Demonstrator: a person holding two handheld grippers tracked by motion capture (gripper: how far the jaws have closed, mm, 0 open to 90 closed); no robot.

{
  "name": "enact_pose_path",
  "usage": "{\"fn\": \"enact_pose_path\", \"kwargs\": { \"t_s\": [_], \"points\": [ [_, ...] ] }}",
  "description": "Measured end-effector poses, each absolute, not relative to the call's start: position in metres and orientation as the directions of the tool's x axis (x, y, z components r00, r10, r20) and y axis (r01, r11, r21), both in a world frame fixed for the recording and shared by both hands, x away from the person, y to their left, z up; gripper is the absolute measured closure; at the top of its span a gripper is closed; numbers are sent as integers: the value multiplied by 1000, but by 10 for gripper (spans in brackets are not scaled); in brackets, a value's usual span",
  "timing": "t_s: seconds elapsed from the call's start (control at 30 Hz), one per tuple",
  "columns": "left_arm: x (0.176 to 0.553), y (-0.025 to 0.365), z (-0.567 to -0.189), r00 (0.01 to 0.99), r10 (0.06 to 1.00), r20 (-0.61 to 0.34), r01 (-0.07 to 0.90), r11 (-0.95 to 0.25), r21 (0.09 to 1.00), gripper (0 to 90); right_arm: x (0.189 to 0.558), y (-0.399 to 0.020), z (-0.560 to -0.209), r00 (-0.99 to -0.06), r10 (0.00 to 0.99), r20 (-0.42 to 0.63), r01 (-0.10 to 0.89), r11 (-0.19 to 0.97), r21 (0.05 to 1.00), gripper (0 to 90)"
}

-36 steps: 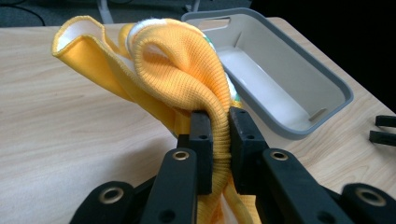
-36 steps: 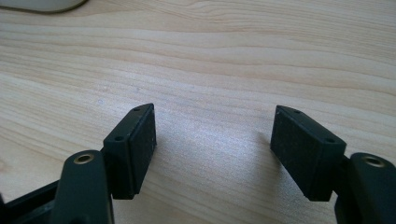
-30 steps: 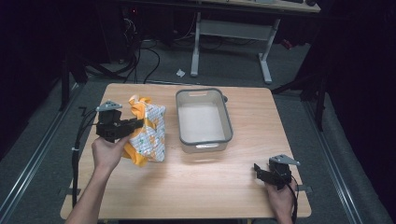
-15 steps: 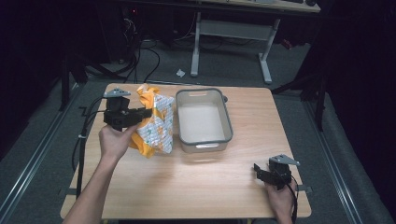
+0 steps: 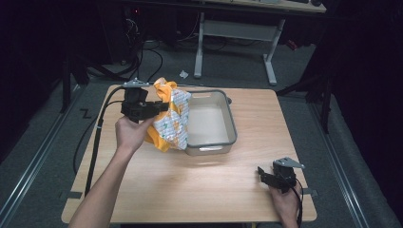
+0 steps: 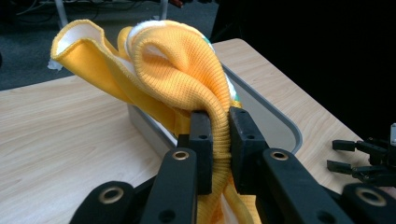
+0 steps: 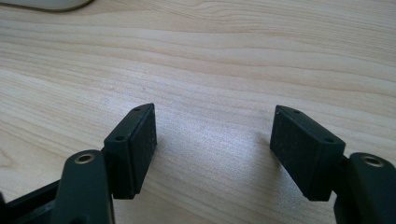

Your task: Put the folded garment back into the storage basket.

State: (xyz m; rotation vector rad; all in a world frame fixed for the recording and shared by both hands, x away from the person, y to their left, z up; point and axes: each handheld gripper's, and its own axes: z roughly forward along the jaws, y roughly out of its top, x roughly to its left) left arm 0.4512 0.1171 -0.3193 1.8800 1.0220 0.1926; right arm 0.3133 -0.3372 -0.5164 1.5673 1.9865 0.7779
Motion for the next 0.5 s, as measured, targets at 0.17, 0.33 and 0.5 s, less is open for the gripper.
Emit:
{"fn": "enact_pose_path", "kwargs": {
  "t_s": [0.17, 0.33, 0.5],
  "points": [
    [458, 106, -318, 646, 703, -298, 570, -185, 800, 810, 313, -337, -516, -223, 974, -30, 695, 180, 696, 320],
    [464, 94, -314, 657, 696, -289, 560, -194, 805, 810, 314, -337, -516, -224, 974, -28, 695, 180, 696, 320],
    [471, 84, -311, 662, 692, -287, 559, -201, 804, 810, 314, -337, -516, -224, 974, -22, 698, 176, 694, 320]
  ]
}}
